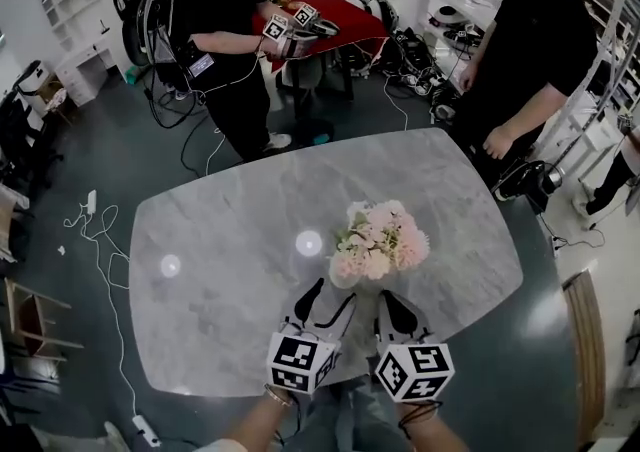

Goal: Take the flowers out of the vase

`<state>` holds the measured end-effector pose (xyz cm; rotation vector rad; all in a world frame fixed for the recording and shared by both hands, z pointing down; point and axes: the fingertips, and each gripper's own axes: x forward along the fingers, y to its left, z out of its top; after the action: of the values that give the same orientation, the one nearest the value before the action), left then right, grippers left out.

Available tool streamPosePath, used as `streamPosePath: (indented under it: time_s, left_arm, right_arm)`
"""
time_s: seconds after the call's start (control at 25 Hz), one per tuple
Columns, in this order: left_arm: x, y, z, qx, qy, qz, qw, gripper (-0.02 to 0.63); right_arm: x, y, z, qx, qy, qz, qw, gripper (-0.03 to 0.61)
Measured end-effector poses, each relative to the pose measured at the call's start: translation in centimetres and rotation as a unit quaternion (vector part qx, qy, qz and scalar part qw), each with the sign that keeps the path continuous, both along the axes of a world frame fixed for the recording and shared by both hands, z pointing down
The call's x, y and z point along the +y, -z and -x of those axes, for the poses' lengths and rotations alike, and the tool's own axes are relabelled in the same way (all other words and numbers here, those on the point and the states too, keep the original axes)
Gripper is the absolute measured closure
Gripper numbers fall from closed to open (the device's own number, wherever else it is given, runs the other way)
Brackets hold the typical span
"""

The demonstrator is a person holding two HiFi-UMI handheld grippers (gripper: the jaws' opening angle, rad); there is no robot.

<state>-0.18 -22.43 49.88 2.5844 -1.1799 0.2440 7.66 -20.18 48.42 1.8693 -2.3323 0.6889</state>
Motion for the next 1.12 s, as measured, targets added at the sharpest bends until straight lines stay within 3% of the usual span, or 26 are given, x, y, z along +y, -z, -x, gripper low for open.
streamPosePath:
  time_s: [0.16, 0.4, 0.88, 1.12]
  left_arm:
    - [-0.9, -0.8, -1.0, 0.005, -0.014, 0.003, 0.9999, 0.278]
    - [-2.7, -2.2, -1.8, 0.003, -0.019, -0.004, 0.9998, 0.209]
    - [-5.7, -4.3, -2.8, -0.016, -0.037, -0.014, 0.9991, 0.212]
    - [-6.0, -4.3, -2.7, -0.023, -0.035, -0.007, 0.9991, 0.282]
  right_arm:
    - [0.0, -0.5, -0.4, -0.001, -0.001, 0.002, 1.000, 0.574]
    - [-0.1, -1.2, -0.8, 0.001, -0.001, 0.008, 1.000, 0.574]
    - [-0.6, -2.8, -1.3, 0.006, -0.002, 0.017, 1.000, 0.574]
    - [-0.7, -2.7, -1.4, 0.005, -0.004, 0.018, 1.000, 0.574]
